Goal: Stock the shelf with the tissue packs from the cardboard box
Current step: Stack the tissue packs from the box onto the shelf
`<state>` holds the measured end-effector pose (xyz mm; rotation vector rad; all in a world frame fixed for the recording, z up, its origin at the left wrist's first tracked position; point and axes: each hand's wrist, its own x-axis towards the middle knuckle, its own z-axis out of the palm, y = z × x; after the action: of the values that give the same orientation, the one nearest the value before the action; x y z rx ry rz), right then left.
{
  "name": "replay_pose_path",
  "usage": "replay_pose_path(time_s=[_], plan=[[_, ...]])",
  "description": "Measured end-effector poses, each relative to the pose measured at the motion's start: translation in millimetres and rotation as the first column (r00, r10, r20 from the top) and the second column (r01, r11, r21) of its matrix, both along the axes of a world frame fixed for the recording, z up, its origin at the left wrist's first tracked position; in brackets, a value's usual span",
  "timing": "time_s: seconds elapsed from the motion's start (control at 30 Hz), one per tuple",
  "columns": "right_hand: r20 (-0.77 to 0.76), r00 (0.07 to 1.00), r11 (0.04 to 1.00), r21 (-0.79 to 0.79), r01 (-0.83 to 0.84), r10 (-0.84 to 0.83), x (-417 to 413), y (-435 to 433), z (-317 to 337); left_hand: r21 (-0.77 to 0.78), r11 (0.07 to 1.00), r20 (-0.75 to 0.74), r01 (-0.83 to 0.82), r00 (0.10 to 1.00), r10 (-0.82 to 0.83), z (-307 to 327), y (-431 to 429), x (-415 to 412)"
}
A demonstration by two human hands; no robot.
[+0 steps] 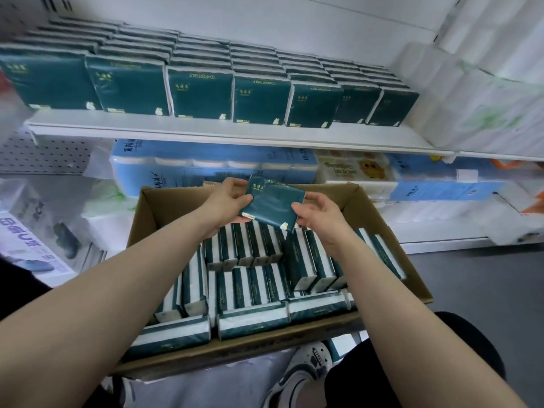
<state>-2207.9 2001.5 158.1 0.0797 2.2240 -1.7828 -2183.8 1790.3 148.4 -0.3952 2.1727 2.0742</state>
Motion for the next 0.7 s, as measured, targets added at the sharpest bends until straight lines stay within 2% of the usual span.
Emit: replay_pose_path(time_s=[0.17, 0.33, 0.5, 0.7], plan=[[-0.076, 0.997, 0.999, -0.025, 0.031, -0.033, -14, 10, 11, 0.056, 0.998, -0.051, -0.023, 0.998, 0.026, 12, 13, -7], [-0.119, 0.987, 0.994, -0.045, 0.099, -0.104, -30, 23, 24, -0.074, 0.995, -0.143, -0.060, 0.988, 0.048, 27, 25, -22], [-0.260, 0.953, 0.988, -0.046, 0.147, -0.154, -47, 39, 42, -0.227, 0.973, -0.253, -0.045, 0.967, -0.014, 43, 44, -42], [-0.432, 0.885, 0.975, 0.056, 0.217, -0.172, -78, 65, 67, -0.271, 0.962, -0.354, -0.038, 0.933, -0.063, 66, 76, -71]])
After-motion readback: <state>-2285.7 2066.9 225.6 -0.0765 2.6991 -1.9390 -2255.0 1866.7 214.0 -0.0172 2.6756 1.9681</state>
